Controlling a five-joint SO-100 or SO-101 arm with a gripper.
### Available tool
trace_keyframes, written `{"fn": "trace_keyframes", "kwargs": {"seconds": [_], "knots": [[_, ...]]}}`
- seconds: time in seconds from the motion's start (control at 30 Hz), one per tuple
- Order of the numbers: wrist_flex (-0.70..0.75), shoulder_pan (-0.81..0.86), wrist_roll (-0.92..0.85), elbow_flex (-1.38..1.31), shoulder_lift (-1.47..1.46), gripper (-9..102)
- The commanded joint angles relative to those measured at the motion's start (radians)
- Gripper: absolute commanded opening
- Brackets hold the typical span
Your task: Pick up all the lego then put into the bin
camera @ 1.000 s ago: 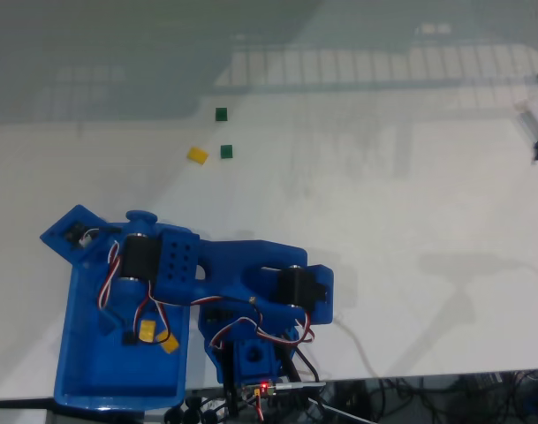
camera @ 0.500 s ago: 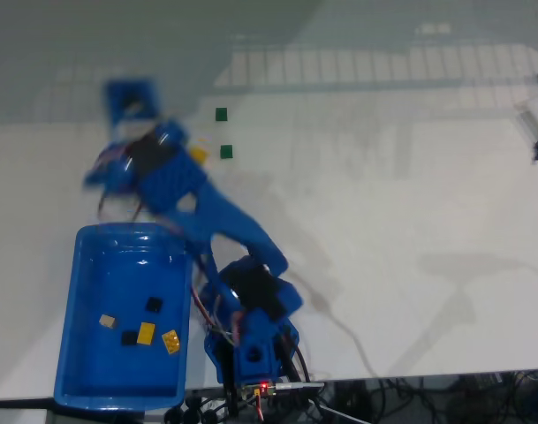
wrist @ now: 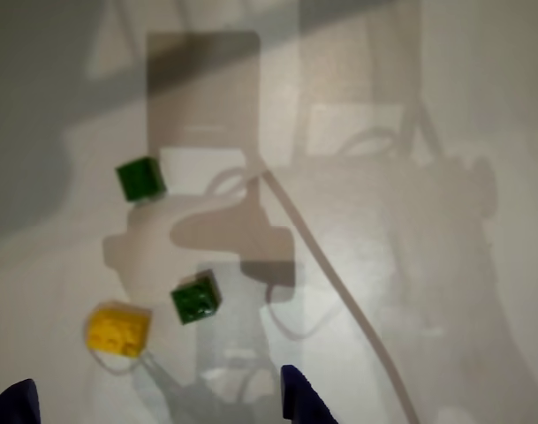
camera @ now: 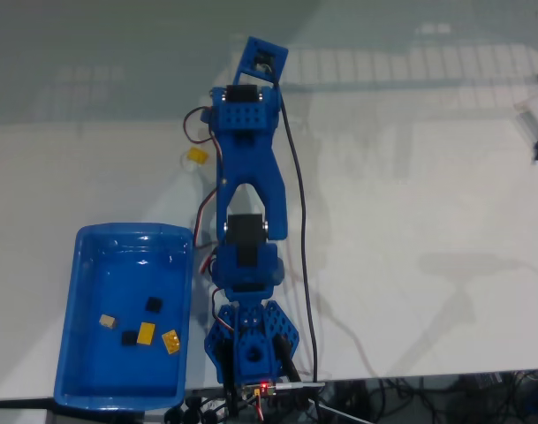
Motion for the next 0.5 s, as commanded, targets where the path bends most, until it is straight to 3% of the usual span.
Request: {"fn": "trace_keyframes", "kwargs": {"seconds": [0.0,0.47], "knots": [[-0.014,0.012,-0.029,-0.009,-0.037,35],[-0.08,-0.017,-0.067,-0.031,-0.187,32]]}}
